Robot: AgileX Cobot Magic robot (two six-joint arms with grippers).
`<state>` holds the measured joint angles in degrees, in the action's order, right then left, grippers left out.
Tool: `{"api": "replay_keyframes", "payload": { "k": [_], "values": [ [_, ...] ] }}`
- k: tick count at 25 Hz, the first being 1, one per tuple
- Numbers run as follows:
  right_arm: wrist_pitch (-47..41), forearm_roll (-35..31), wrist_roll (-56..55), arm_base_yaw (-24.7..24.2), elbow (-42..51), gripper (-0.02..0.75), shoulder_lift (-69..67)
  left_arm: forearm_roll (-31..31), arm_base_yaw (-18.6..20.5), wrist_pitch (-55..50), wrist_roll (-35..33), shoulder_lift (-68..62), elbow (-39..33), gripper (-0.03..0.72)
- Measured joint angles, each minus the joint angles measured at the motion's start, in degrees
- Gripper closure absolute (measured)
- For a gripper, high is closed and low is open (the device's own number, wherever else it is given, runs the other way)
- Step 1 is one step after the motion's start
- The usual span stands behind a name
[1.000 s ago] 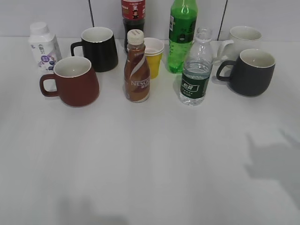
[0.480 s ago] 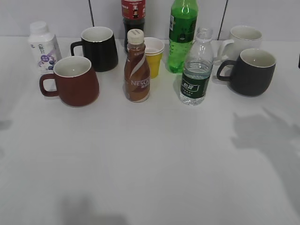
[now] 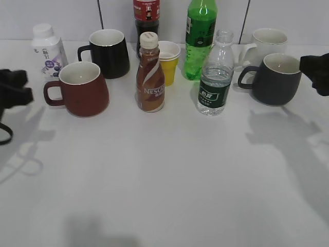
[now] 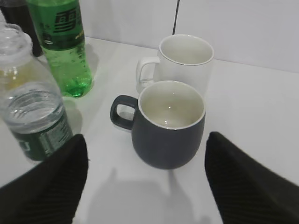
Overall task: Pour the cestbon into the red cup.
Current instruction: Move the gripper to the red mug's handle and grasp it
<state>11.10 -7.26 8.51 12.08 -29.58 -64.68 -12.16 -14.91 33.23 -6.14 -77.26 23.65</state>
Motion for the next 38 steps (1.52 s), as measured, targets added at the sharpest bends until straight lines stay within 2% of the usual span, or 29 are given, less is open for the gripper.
{"api": "replay_keyframes", "payload": {
  "k": [4, 9, 13, 16, 20, 25, 32, 38],
  "values": [
    [4.88, 0.00, -0.05, 0.00, 0.00, 0.152, -3.95, -2.02, -4.57, 0.41, -0.05, -2.79, -1.68, 0.447],
    [9.54, 0.00, -0.05, 0.00, 0.00, 0.152, -6.89, -3.66, -4.88, 4.05, -0.05, -8.23, -2.92, 0.432],
    [10.12, 0.00, -0.05, 0.00, 0.00, 0.152, -7.95, -0.11, -4.88, 12.14, -0.05, -13.60, -2.92, 0.329],
    [10.23, 0.00, -0.05, 0.00, 0.00, 0.152, -8.03, -0.02, -4.88, 17.11, -0.05, -17.50, -2.92, 0.286],
    [10.23, 0.05, -0.05, 0.00, 0.00, 0.152, -8.08, -0.25, -4.88, 22.99, -0.05, -20.54, -2.92, 0.290],
    [10.23, 0.26, -0.06, 0.00, 0.00, 0.152, -8.08, -0.25, -4.50, 25.37, -0.05, -22.95, -2.38, 0.295],
    [10.28, 0.43, -0.06, 0.00, 0.00, 0.152, -8.22, 0.08, -2.60, 25.01, -0.05, -25.25, 1.47, 0.323],
    [10.23, 0.43, -0.06, 0.00, 0.00, 0.152, -8.24, 0.88, -0.91, 19.37, -0.05, -25.31, 4.84, 0.343]
  ]
}}
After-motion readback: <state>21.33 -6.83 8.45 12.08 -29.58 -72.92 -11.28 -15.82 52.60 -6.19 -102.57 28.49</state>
